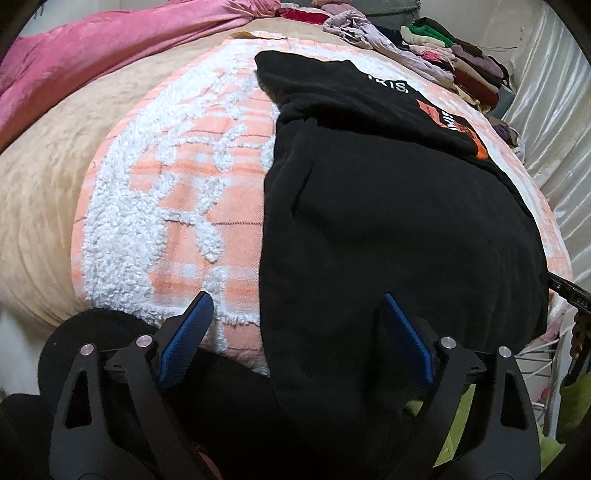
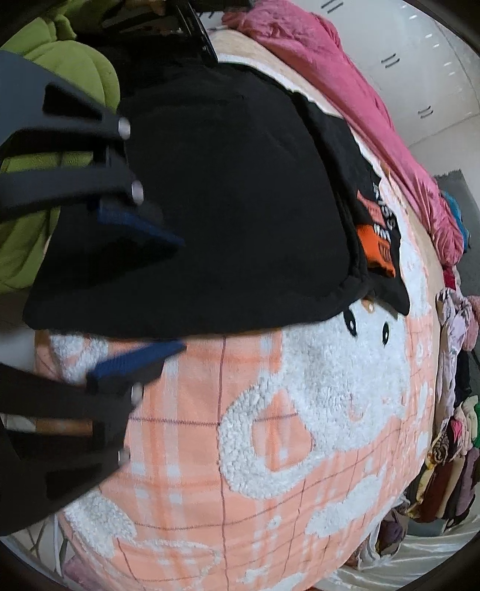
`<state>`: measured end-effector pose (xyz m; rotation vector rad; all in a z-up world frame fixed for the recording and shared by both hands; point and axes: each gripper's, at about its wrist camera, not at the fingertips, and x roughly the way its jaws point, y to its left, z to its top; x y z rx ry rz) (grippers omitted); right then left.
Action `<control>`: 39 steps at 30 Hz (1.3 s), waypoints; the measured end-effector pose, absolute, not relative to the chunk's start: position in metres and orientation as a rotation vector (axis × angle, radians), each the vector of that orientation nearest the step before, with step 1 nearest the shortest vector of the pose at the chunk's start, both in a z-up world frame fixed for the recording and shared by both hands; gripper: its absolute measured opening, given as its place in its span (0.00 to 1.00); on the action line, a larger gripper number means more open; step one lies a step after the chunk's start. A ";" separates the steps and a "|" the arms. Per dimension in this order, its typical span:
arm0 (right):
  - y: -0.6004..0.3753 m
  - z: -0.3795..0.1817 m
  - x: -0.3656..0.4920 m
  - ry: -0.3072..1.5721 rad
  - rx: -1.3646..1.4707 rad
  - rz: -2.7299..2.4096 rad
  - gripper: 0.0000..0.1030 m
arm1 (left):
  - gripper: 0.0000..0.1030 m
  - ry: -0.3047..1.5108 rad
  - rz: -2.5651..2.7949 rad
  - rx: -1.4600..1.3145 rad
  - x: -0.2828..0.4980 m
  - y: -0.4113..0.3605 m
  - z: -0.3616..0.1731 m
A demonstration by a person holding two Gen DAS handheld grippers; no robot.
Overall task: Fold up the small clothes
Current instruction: 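Grasp the sweatshirt hem with the left tool while the right tool grasps it, then lift the hem with both tools and fold it up toward the collar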
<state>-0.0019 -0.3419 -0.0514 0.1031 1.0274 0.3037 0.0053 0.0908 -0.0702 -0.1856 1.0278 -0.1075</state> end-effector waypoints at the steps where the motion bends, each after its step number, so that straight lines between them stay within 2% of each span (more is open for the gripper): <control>1: -0.341 -0.051 -0.003 1.028 0.097 0.311 0.29 | 0.78 1.031 -0.113 -0.188 0.005 0.091 -0.071; 3: -0.342 -0.050 -0.004 1.025 0.099 0.325 0.22 | 0.77 1.040 -0.118 -0.194 0.004 0.092 -0.074; 6: -0.344 -0.051 -0.005 1.031 0.107 0.337 0.18 | 0.67 1.044 -0.117 -0.189 0.002 0.093 -0.075; 10: -0.347 -0.056 -0.007 1.046 0.091 0.352 0.19 | 0.51 1.051 -0.116 -0.186 -0.001 0.096 -0.076; 13: -0.347 -0.057 -0.008 1.042 0.088 0.362 0.20 | 0.46 1.056 -0.125 -0.192 -0.002 0.097 -0.076; 17: -0.345 -0.058 -0.008 1.032 0.082 0.368 0.20 | 0.49 1.062 -0.133 -0.200 -0.001 0.095 -0.079; 19: -0.347 -0.057 -0.009 1.018 0.111 0.367 0.12 | 0.51 1.064 -0.129 -0.178 0.000 0.090 -0.079; 21: -0.347 -0.055 -0.009 1.006 0.138 0.380 0.09 | 0.49 1.062 -0.122 -0.155 0.000 0.086 -0.078; 24: -0.350 -0.051 -0.009 0.993 0.165 0.397 0.08 | 0.27 1.048 -0.107 -0.146 0.000 0.086 -0.074; 25: -0.352 -0.048 -0.009 0.986 0.189 0.412 0.08 | 0.04 1.036 -0.119 -0.164 -0.001 0.088 -0.070; 39: -0.349 0.016 0.027 0.779 0.273 0.504 0.08 | 0.02 0.910 -0.223 -0.373 0.019 0.118 -0.013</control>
